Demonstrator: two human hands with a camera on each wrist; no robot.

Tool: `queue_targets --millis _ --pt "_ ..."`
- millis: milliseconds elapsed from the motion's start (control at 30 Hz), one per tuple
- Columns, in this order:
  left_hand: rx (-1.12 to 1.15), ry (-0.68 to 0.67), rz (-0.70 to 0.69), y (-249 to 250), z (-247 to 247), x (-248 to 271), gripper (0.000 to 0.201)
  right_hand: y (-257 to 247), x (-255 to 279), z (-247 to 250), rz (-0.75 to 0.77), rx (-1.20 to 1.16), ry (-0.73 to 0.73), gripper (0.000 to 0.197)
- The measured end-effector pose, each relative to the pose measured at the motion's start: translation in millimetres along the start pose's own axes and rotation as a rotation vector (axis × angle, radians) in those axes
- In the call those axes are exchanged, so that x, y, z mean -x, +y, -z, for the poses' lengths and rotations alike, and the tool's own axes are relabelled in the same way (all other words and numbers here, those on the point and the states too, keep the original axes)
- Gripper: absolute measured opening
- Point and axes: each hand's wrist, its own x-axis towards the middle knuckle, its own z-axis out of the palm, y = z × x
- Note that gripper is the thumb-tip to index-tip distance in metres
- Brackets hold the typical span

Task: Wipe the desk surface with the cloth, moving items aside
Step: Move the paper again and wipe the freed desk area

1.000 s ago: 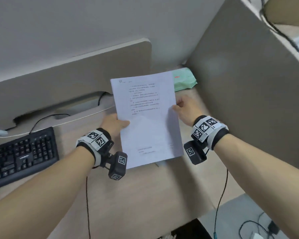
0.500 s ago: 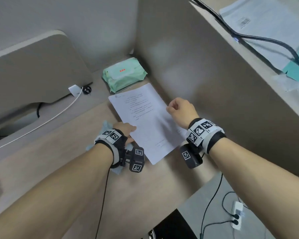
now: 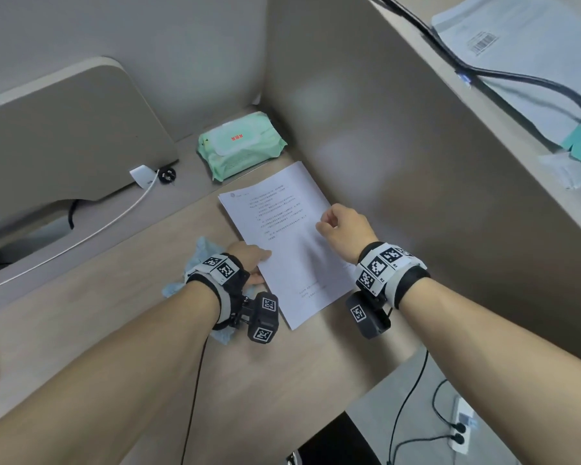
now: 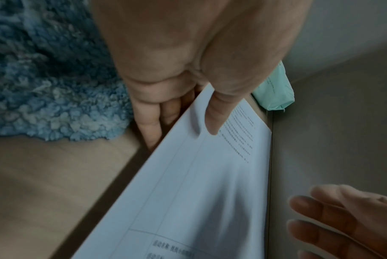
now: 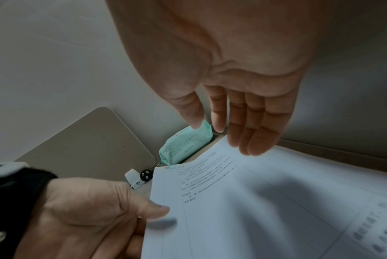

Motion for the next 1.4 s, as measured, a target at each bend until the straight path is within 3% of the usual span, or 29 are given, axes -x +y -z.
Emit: queue_targets --millis 100,233,367,433,533,600,733,900,1033,1133,1300,1400 --pt "0.066 -0.062 -0.021 -2 7 3 0.035 -6 0 -6 0.005 0.018 -0.015 0.014" --pt "0.084 -0.088 -0.025 -4 30 19 0.006 -21 2 -16 0.031 0.04 -0.038 0.015" --pt "-0.021 -0.074 -0.061 -8 82 31 0.02 -53 5 -41 0.074 0.065 -0.091 0.013" --pt "-0.086 0.012 -0.079 -17 113 32 0.023 -69 8 -60 0.094 0.085 -0.146 0.015" --pt "-0.27 0.306 -0.192 -41 161 26 0.009 -91 21 -92 0.147 0.153 -0.275 0.038" --pt "-0.469 0.413 -0.203 -59 189 23 0.015 -102 31 -113 0.221 0.269 -0.364 0.054" --pt "-0.746 0.463 -0.165 -96 237 20 0.043 -119 45 -164 0.341 0.517 -0.457 0.066" --pt "-0.895 0.435 -0.133 -130 277 14 0.059 -114 74 -232 0.419 0.852 -0.362 0.07" --pt "-0.937 0.43 -0.197 -144 298 11 0.065 -91 64 -230 0.481 0.941 -0.337 0.074" --pt "-0.968 0.445 -0.228 -151 301 9 0.064 -85 42 -204 0.411 0.928 -0.295 0.076" --pt "-1.004 0.458 -0.249 -160 305 9 0.066 -134 18 -214 0.288 0.837 -0.205 0.073" --pt "-0.999 0.453 -0.247 -162 307 11 0.07 -160 36 -247 0.428 0.846 -0.305 0.079"
